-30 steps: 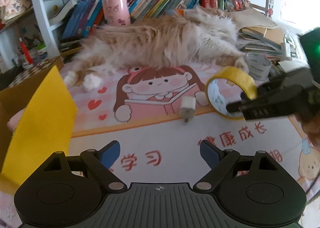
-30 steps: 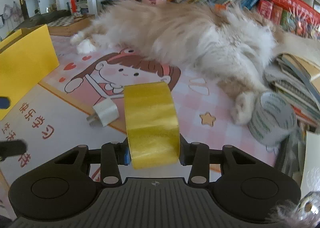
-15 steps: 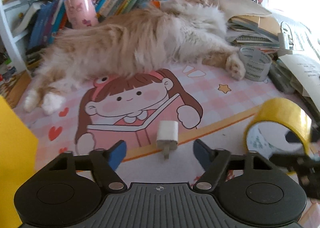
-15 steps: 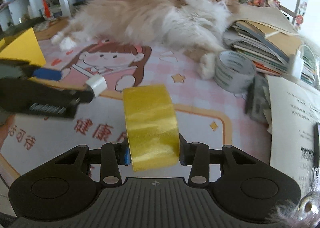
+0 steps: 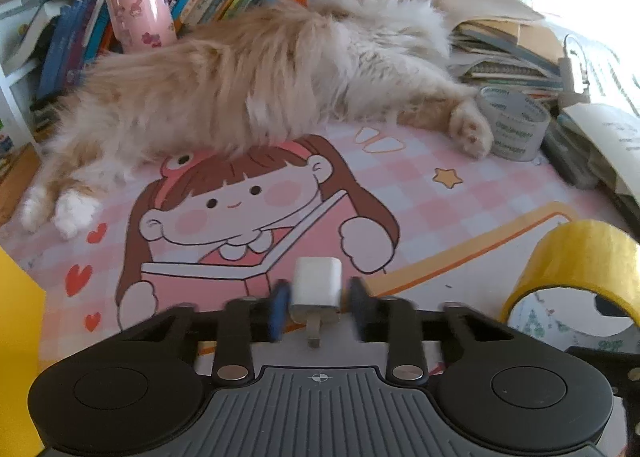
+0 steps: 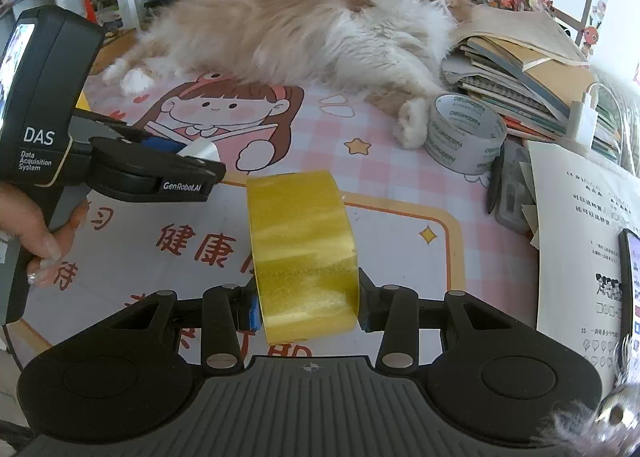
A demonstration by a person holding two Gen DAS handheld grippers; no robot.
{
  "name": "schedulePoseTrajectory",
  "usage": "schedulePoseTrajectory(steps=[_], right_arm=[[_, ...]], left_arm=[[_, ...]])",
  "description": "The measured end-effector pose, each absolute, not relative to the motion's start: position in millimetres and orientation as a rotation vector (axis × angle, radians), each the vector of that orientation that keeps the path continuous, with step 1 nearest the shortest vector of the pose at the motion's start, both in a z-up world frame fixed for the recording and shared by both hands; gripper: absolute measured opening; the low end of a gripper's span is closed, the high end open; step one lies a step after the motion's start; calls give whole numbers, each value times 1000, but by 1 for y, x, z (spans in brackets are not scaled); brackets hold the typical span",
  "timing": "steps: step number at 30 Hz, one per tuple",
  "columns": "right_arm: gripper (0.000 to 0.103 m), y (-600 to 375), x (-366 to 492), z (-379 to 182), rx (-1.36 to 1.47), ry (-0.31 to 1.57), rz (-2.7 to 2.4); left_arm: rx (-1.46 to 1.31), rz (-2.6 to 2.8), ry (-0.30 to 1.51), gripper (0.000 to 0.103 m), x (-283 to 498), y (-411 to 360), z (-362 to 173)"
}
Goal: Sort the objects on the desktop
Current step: 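Grasp the yellow tape roll with the right tool while the left tool grasps the white charger, then carry the tape roll and white charger up over the yellow box with both tools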
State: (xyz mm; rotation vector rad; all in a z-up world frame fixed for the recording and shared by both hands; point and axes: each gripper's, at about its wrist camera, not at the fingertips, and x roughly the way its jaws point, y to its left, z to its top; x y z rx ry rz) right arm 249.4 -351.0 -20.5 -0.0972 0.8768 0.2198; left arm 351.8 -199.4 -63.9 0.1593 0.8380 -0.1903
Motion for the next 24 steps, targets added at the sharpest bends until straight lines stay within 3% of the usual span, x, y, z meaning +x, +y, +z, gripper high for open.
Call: schedulePoseTrajectory(steps=[24], right_arm=[[34,-331,253,7,-74,788,218]], left_arm=[[-118,-120,807,24,254,-125,-9]])
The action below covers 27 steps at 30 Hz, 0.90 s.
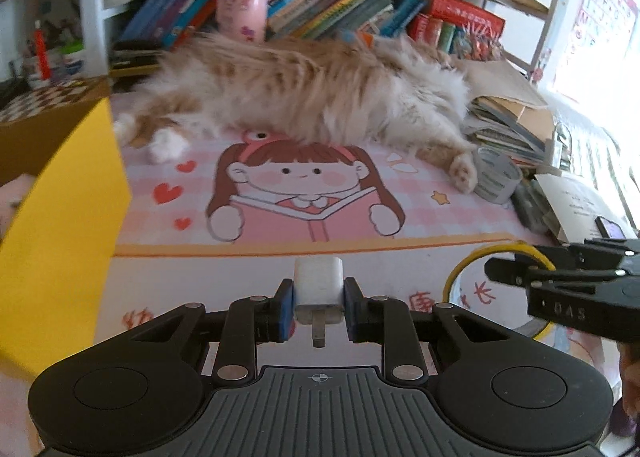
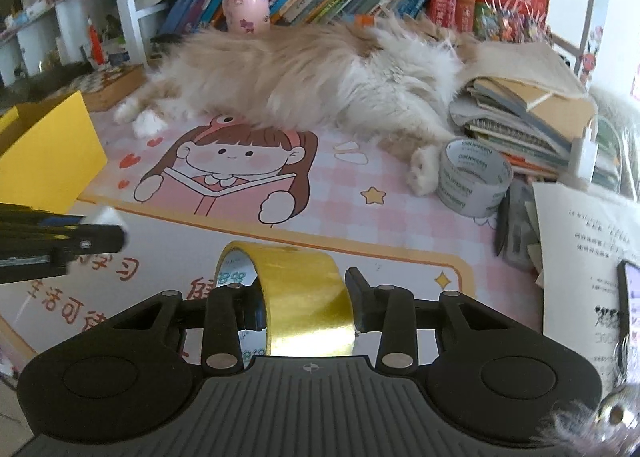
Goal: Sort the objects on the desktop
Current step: 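Carry the tape roll and white charger up over the yellow box with both tools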
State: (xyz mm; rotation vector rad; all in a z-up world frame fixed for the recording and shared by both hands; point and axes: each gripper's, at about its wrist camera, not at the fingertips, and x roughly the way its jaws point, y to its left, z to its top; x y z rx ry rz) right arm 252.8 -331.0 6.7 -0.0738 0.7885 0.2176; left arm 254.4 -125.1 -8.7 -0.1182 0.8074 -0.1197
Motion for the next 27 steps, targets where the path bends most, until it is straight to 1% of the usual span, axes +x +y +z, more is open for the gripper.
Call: schedulePoseTrajectory(steps=[14,27], right_arm=[[34,-308,235,13,-93,766,214],[34,-263,199,26,-56,746,195]], left_arm=[[-94,-99,773,24,215,-100,-1],[-44,-171,763,24,183,-67,6]])
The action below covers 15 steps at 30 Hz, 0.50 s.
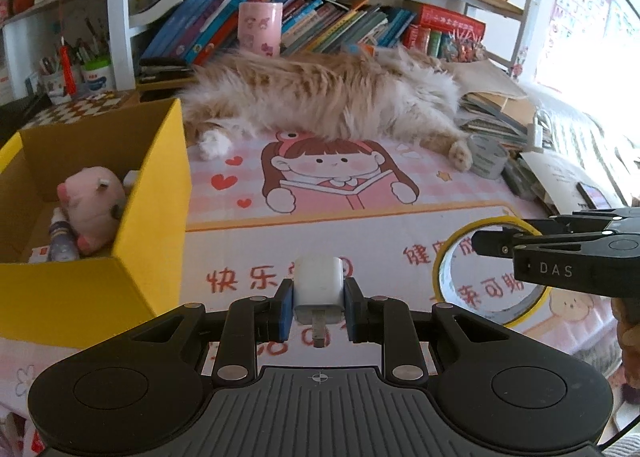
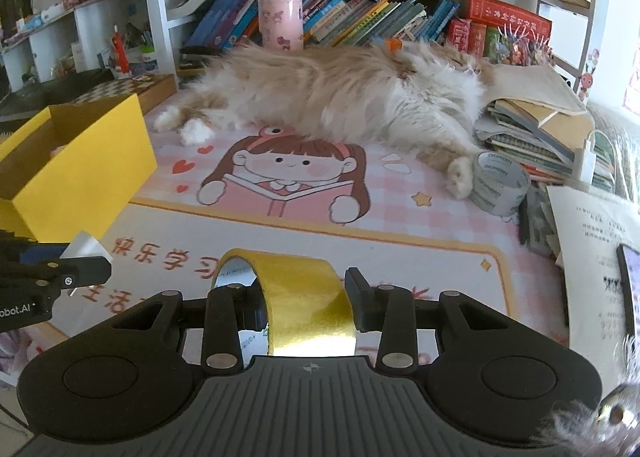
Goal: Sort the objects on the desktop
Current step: 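Carry the tape roll and white charger up over the yellow box with both tools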
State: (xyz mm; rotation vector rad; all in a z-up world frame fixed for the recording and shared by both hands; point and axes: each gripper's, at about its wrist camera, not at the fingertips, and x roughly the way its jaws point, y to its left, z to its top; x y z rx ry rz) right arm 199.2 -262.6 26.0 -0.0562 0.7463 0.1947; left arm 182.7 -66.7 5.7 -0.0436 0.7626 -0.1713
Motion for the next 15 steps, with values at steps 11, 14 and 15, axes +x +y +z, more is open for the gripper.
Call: schedulePoseTrajectory(steps=[11,14,15], right_arm=[[34,-216,156,28,-32,755,185],[34,-204,147,30,-37,756,187],[34,-199,143,31,-44,756,188]], left_arm=[[-17,-238,744,24,146,-37,8],[-30,-239,745,24,136,-25,7],[-35,-239,746,24,132,-22,7]])
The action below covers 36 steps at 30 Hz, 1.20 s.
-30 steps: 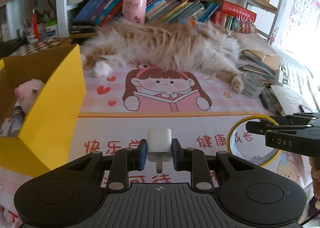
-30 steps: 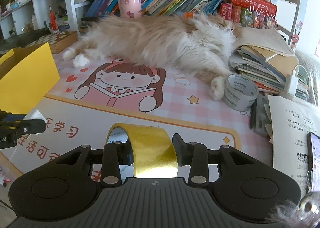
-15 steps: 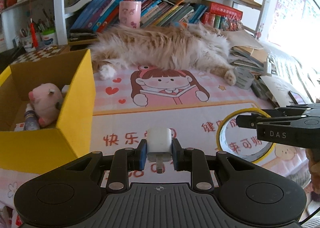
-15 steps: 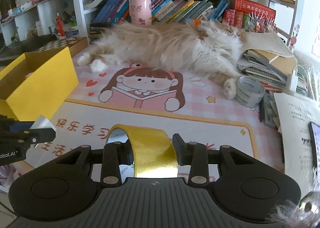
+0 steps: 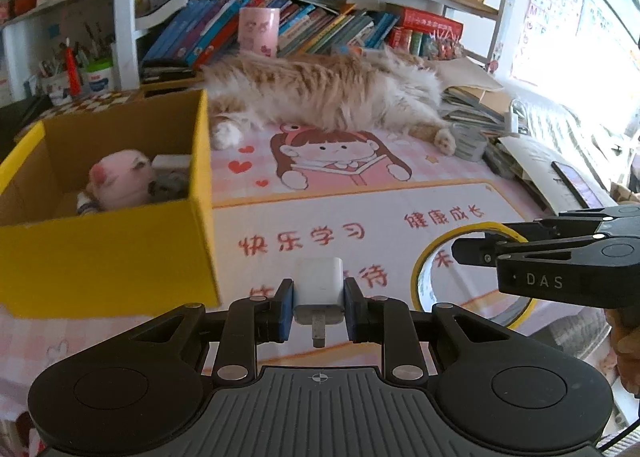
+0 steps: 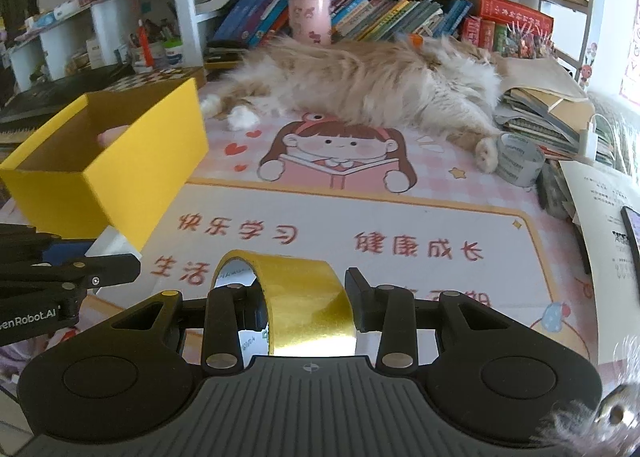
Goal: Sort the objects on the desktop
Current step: 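Carry the tape roll and white charger up over the yellow box with both tools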
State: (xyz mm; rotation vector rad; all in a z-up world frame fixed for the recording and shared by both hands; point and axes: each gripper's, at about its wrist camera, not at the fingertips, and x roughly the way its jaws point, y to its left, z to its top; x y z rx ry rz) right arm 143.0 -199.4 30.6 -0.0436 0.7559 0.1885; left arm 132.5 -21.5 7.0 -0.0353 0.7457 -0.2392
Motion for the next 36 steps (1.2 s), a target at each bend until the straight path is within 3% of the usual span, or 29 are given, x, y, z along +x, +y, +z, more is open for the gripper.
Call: schedulePoseTrajectory(steps=[36], right_arm=[[34,-67,45,22,-76,788,291]], left_arm=[[-78,-198,760,24,26,85,3]])
